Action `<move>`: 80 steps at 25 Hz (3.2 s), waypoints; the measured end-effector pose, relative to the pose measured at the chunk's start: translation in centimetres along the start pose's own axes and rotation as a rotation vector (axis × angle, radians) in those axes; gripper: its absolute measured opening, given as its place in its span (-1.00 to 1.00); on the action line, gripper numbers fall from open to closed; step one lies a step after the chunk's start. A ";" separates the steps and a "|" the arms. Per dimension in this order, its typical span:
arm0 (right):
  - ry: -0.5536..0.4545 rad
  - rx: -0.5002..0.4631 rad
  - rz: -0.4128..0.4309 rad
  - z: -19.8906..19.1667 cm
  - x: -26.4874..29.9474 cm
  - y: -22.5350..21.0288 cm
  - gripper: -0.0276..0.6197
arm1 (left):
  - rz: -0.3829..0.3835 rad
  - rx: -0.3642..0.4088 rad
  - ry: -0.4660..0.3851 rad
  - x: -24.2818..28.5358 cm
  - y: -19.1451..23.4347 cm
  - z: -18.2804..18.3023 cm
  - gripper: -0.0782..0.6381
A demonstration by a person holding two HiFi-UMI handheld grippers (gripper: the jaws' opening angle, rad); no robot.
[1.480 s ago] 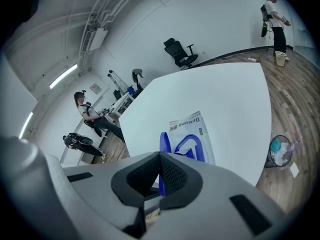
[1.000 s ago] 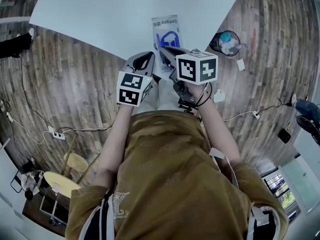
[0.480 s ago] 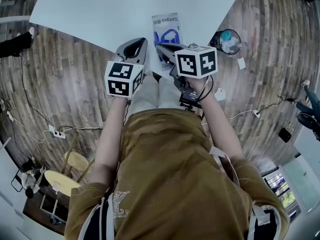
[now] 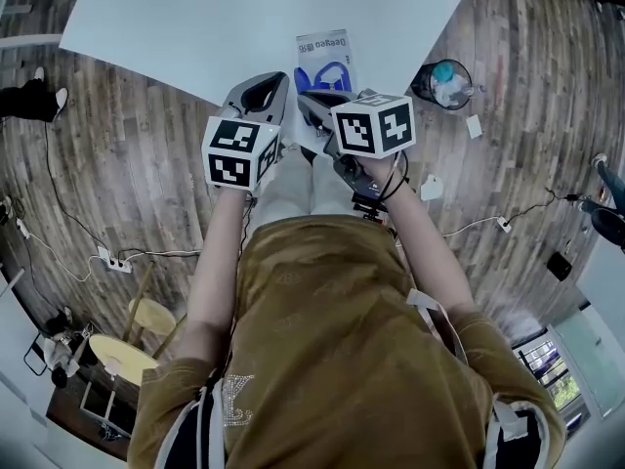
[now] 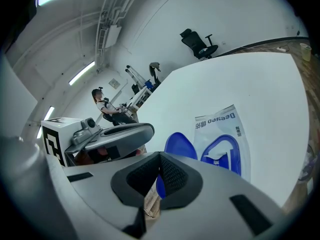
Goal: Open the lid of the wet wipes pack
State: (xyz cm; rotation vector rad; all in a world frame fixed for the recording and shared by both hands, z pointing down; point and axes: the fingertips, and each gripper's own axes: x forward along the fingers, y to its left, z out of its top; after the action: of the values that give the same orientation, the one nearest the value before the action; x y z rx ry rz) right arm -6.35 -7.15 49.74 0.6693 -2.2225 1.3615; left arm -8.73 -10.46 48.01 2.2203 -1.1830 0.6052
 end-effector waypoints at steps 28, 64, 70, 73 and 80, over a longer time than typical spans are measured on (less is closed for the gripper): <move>-0.014 -0.080 0.033 0.1 0.1 0.2 -0.89 | -0.111 0.141 0.187 3.0 -1.0 -1.1 -0.78; -0.287 -0.013 -0.338 -0.1 -8.7 -7.9 -0.89 | -0.001 0.131 0.215 2.4 2.1 -3.7 -0.78; -0.296 0.005 -0.353 -0.3 -9.2 -8.3 -0.89 | 0.018 0.121 0.232 2.8 2.9 -4.7 -0.78; -0.300 0.010 -0.358 -0.5 -9.6 -8.5 -0.89 | 0.033 0.121 0.246 2.9 3.2 -5.4 -0.78; -0.322 0.016 -0.370 -0.3 -10.4 -9.0 -0.89 | 0.067 0.149 0.262 3.6 3.5 -6.5 -0.78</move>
State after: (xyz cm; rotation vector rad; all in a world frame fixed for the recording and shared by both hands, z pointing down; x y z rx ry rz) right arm 7.29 -8.63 49.80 1.3100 -2.1746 1.1475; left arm -10.72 -10.05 55.94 2.1456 -1.1100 1.0072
